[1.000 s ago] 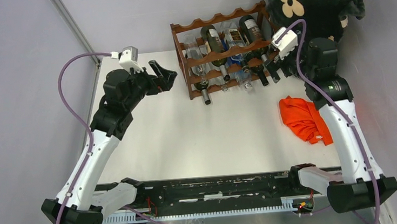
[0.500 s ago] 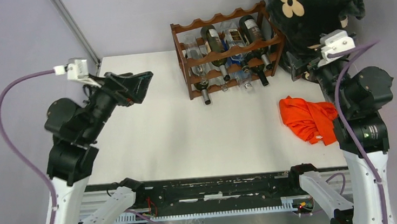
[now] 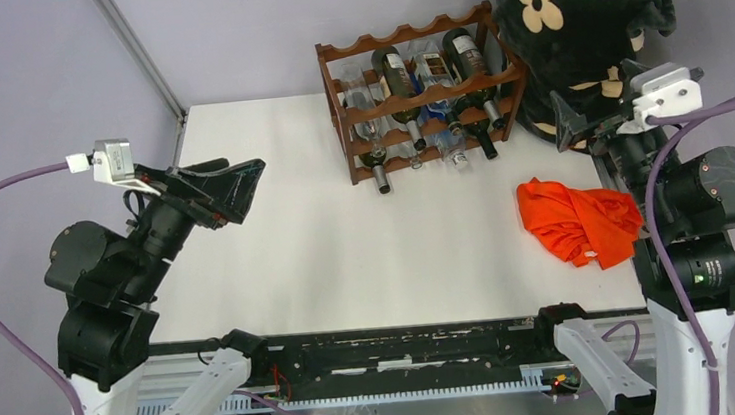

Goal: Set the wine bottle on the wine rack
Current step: Reset both arms

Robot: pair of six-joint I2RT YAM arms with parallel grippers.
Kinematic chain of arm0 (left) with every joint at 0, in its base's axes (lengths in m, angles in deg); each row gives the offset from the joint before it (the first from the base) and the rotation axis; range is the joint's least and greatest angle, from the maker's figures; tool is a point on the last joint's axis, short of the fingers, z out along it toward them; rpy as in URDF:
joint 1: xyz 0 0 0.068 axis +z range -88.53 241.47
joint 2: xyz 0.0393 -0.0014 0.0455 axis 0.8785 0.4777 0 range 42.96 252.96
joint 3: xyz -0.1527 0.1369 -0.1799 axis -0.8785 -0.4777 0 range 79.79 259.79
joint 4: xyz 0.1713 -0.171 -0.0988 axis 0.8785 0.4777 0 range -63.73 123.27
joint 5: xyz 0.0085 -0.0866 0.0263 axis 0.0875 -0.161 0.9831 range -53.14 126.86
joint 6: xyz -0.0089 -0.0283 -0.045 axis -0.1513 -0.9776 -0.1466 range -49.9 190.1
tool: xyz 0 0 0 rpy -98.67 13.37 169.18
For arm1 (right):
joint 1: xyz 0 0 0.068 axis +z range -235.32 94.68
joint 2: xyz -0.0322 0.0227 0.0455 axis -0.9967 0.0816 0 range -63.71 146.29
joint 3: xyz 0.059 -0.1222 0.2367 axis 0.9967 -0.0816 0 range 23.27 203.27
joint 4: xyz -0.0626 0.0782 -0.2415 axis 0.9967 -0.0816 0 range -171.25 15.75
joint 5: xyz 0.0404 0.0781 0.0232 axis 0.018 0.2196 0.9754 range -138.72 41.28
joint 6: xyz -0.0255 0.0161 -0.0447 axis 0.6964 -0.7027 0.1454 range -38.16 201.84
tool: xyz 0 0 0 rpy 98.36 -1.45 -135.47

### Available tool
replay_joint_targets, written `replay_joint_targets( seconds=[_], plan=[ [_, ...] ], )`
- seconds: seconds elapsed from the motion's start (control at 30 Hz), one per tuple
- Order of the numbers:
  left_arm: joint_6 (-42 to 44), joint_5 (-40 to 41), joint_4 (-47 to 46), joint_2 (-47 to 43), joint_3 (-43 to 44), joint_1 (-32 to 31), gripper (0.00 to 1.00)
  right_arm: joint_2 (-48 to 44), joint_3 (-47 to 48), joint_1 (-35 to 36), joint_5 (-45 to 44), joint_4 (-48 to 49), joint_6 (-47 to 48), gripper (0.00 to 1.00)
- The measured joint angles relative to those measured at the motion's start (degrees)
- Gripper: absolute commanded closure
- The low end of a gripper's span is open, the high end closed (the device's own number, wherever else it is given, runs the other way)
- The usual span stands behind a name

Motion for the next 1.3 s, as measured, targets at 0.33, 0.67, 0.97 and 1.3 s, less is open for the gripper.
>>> replay_joint_targets(
  seconds=[0.33, 0.67, 0.97, 1.3],
  plan=[
    [0.31, -0.02, 3.13, -2.64, 3.06, 0.0, 0.0, -3.82, 0.94, -2.69, 14.25, -5.73, 7.04, 0.02],
    [2.38, -0.07, 4.28, -3.08, 2.32, 0.0, 0.0, -3.5, 1.05, -6.36, 11.15, -4.94, 0.52, 0.02],
    [3.98, 0.09, 4.59, -4.85, -1.09, 0.0, 0.0, 2.1, 3.02, -8.7, 7.72, -4.61, -4.5, 0.02],
    [5.55, 1.16, 4.31, -6.43, -4.02, 0.0, 0.0, 2.71, 3.76, -10.36, 6.58, -5.05, -5.51, 0.02]
  ],
)
